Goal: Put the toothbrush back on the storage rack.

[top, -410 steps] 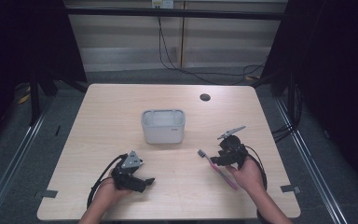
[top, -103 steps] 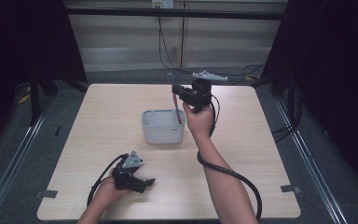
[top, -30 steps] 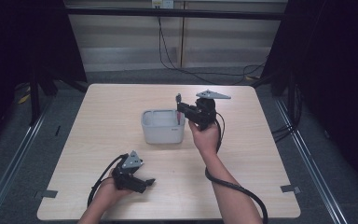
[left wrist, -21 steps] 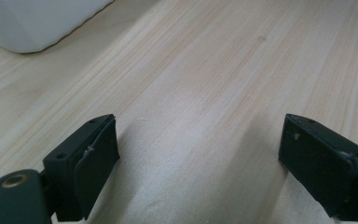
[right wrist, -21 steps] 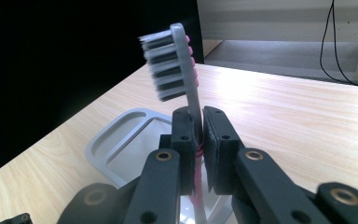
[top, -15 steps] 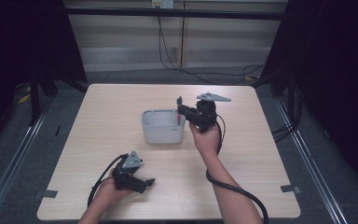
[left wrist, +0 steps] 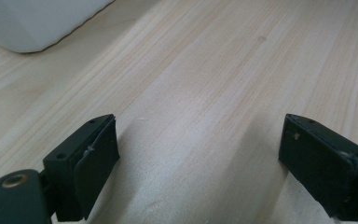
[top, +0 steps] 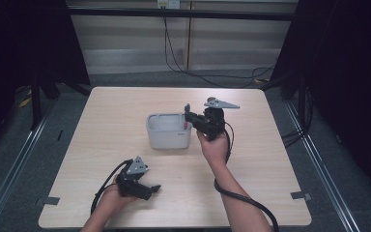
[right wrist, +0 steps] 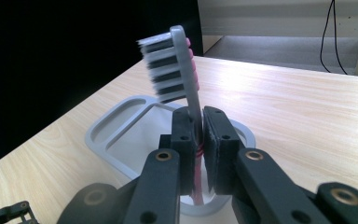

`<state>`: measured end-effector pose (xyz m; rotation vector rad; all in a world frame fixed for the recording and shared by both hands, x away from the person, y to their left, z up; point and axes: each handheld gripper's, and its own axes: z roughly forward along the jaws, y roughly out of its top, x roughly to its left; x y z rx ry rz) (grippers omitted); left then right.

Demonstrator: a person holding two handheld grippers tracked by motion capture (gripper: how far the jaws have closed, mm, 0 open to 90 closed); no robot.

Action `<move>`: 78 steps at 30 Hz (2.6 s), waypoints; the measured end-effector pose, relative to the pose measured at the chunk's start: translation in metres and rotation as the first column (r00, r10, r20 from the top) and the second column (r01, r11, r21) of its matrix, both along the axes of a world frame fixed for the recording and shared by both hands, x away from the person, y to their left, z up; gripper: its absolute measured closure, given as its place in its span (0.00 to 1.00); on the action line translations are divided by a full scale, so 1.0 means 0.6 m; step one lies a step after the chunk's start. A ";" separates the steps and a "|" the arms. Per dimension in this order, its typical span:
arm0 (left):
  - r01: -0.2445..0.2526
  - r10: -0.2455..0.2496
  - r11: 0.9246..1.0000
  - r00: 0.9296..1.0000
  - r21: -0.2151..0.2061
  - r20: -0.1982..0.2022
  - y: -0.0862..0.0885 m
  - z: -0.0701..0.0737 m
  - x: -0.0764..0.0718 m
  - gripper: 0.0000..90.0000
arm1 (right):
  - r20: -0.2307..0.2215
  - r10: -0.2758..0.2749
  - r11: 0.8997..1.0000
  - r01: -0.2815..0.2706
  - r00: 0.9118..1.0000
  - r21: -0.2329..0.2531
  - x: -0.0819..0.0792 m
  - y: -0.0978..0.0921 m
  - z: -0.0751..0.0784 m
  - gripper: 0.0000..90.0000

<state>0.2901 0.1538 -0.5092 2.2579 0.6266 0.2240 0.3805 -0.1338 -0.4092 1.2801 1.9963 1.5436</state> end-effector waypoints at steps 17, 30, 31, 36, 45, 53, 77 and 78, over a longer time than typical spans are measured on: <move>-0.003 0.003 1.000 1.000 0.002 0.002 0.000 0.000 0.000 0.13 | -0.004 0.004 1.000 -0.004 1.000 -0.010 -0.007 -0.003 -0.004 0.92; -0.004 0.004 1.000 1.000 0.002 0.004 0.000 0.000 0.000 0.13 | -0.002 0.002 1.000 -0.002 1.000 -0.011 -0.010 -0.004 -0.008 0.92; -0.002 0.002 1.000 1.000 0.005 0.005 0.000 0.000 0.000 0.13 | 0.000 0.003 1.000 -0.003 1.000 -0.013 -0.010 -0.004 -0.009 0.92; -0.002 0.002 1.000 1.000 0.004 0.005 0.000 0.000 0.000 0.13 | -0.005 0.007 1.000 -0.007 1.000 -0.017 -0.012 -0.003 -0.012 0.92; -0.002 0.002 1.000 1.000 0.009 0.006 0.001 0.001 0.000 0.13 | -0.009 0.009 1.000 -0.010 1.000 -0.019 -0.014 -0.003 -0.020 0.92; -0.003 0.003 1.000 1.000 0.012 0.008 0.001 0.001 -0.001 0.13 | -0.015 0.012 1.000 -0.013 1.000 -0.020 -0.016 -0.005 -0.024 0.92; -0.005 0.005 1.000 1.000 0.011 0.008 0.001 0.001 -0.001 0.13 | -0.016 0.015 1.000 -0.016 1.000 -0.019 -0.021 -0.009 -0.027 0.89; -0.005 0.005 1.000 1.000 0.011 0.008 0.001 0.001 -0.001 0.13 | -0.016 0.015 1.000 -0.016 1.000 -0.019 -0.021 -0.009 -0.027 0.89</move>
